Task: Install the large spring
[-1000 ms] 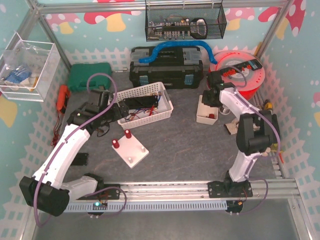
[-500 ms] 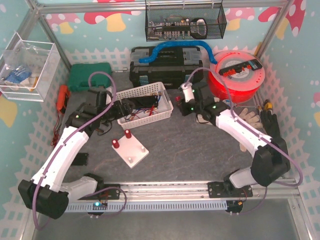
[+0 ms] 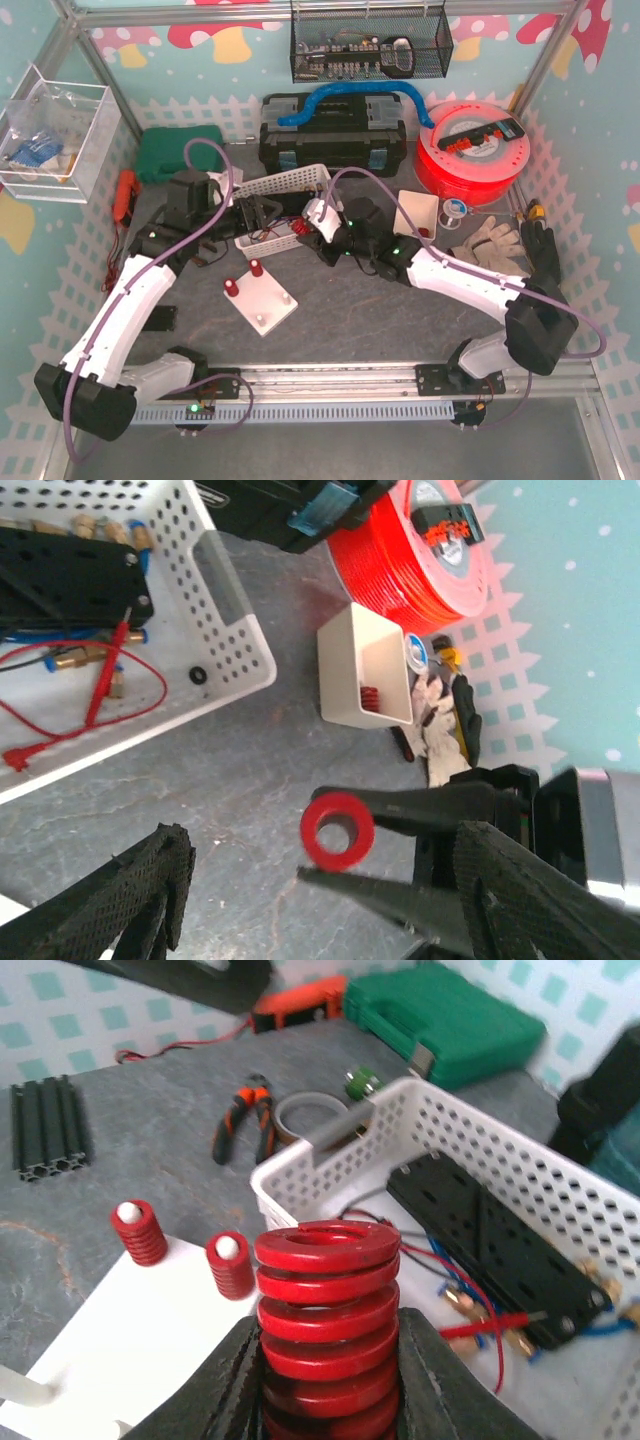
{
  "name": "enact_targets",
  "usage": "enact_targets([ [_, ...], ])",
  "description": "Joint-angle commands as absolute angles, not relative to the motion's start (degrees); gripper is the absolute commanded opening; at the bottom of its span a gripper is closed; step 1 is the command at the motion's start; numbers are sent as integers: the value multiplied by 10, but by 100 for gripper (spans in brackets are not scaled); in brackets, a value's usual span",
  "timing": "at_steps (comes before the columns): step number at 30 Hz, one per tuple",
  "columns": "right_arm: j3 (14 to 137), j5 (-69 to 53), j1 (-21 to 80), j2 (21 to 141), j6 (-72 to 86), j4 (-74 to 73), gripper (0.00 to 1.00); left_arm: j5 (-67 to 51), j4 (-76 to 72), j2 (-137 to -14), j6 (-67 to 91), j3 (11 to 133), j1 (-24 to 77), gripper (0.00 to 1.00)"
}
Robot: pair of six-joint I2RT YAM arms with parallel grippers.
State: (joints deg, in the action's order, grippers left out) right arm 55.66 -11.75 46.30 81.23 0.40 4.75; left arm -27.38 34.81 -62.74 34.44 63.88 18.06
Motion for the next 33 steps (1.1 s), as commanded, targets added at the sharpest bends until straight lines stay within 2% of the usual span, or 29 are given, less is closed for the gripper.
enact_targets([
  [1,559,-103,486,808,-59,141,16,-352,326,-643,322,646,181,71],
  [6,574,-103,501,826,-74,154,16,-382,326,-643,310,627,182,61],
  [11,594,-103,511,843,-91,151,15,-397,323,-646,310,612,182,56],
  [27,613,-142,515,855,-139,161,15,-399,320,-655,316,609,181,48],
  [31,623,-154,516,864,-146,150,15,-405,320,-657,316,609,181,38],
  [33,627,-154,517,869,-149,145,15,-408,319,-656,315,610,181,28],
])
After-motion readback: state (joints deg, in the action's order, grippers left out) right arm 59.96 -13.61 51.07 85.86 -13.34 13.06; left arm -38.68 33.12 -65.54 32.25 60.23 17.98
